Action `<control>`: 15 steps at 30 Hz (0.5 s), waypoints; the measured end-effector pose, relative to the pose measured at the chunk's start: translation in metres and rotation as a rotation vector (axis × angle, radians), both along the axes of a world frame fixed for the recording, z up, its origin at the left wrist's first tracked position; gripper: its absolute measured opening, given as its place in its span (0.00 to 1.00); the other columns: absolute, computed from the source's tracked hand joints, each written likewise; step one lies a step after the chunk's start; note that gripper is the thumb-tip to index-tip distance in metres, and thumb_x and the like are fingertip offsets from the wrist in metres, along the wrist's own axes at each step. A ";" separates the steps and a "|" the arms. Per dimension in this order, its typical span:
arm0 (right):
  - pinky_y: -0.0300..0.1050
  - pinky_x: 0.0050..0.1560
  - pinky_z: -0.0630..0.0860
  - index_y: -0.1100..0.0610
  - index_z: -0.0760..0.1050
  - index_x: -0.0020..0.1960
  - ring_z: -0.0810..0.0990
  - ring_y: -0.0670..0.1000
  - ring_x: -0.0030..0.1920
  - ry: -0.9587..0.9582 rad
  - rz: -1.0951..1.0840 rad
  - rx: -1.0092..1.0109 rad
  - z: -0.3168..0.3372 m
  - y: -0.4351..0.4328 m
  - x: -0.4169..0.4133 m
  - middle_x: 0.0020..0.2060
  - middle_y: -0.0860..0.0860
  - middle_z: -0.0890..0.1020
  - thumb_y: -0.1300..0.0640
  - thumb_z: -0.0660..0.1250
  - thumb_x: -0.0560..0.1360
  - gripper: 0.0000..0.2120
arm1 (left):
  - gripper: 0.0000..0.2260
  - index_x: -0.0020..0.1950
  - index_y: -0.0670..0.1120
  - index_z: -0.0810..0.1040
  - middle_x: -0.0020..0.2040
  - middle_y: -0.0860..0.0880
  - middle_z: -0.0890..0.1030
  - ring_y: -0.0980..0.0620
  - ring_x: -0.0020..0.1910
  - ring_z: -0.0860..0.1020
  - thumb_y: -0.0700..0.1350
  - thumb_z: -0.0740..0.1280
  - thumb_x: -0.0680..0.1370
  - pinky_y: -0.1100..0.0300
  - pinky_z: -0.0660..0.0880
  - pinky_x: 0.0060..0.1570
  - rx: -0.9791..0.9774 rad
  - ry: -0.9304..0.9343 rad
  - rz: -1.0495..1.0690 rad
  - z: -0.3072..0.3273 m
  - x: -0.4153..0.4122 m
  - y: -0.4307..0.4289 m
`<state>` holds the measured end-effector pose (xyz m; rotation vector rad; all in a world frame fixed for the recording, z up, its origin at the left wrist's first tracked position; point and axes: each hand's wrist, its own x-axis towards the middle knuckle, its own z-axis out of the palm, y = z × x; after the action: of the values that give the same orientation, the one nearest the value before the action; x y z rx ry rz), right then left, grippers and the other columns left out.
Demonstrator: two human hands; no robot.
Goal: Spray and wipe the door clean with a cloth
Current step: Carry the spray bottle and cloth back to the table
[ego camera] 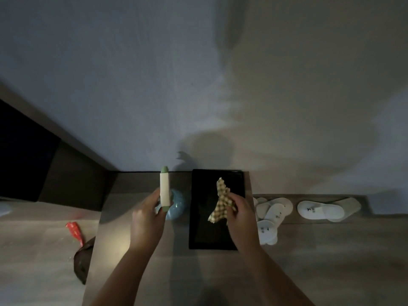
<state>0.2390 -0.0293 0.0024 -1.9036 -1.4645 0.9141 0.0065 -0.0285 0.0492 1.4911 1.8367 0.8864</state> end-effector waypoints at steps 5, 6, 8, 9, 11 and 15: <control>0.45 0.64 0.73 0.53 0.74 0.67 0.75 0.48 0.64 -0.204 0.043 0.082 -0.043 0.015 -0.010 0.66 0.48 0.75 0.64 0.64 0.76 0.21 | 0.15 0.58 0.47 0.79 0.52 0.56 0.79 0.54 0.49 0.80 0.37 0.72 0.73 0.56 0.79 0.45 0.114 0.019 0.013 -0.027 -0.004 0.023; 0.48 0.62 0.75 0.52 0.75 0.67 0.75 0.50 0.64 -0.261 0.066 0.077 -0.052 0.016 -0.012 0.66 0.49 0.75 0.63 0.65 0.75 0.21 | 0.15 0.59 0.46 0.79 0.53 0.54 0.79 0.53 0.51 0.80 0.37 0.72 0.73 0.57 0.78 0.46 0.125 0.028 0.004 -0.031 -0.005 0.026; 0.53 0.61 0.75 0.51 0.75 0.66 0.75 0.53 0.65 -0.384 0.132 0.020 -0.068 0.017 -0.015 0.68 0.49 0.74 0.62 0.67 0.74 0.21 | 0.17 0.61 0.46 0.78 0.55 0.53 0.79 0.54 0.53 0.79 0.37 0.72 0.73 0.58 0.78 0.48 0.120 0.024 0.001 -0.035 -0.004 0.029; 0.56 0.62 0.73 0.50 0.74 0.67 0.73 0.54 0.68 -0.440 0.167 -0.017 -0.071 0.017 -0.017 0.69 0.49 0.73 0.61 0.67 0.74 0.22 | 0.17 0.61 0.46 0.77 0.56 0.52 0.79 0.54 0.53 0.79 0.37 0.72 0.73 0.58 0.78 0.49 0.107 0.015 0.012 -0.036 -0.004 0.029; 0.60 0.69 0.65 0.48 0.70 0.70 0.66 0.54 0.73 -0.511 0.219 -0.085 -0.073 0.016 -0.021 0.73 0.47 0.67 0.58 0.65 0.75 0.24 | 0.17 0.62 0.47 0.77 0.55 0.52 0.80 0.55 0.53 0.79 0.38 0.71 0.74 0.56 0.79 0.49 0.079 -0.014 0.043 -0.038 -0.004 0.027; 0.61 0.74 0.49 0.45 0.58 0.76 0.50 0.52 0.78 -0.501 0.297 -0.212 -0.061 0.020 -0.019 0.77 0.44 0.54 0.54 0.58 0.79 0.26 | 0.17 0.63 0.47 0.75 0.55 0.51 0.79 0.53 0.55 0.78 0.41 0.70 0.75 0.51 0.79 0.50 0.018 -0.053 0.050 -0.035 -0.001 0.028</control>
<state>0.2198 -0.0090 -0.0582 -2.2177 -2.0559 0.7742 0.0054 -0.0001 0.0146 1.4248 1.8390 0.9598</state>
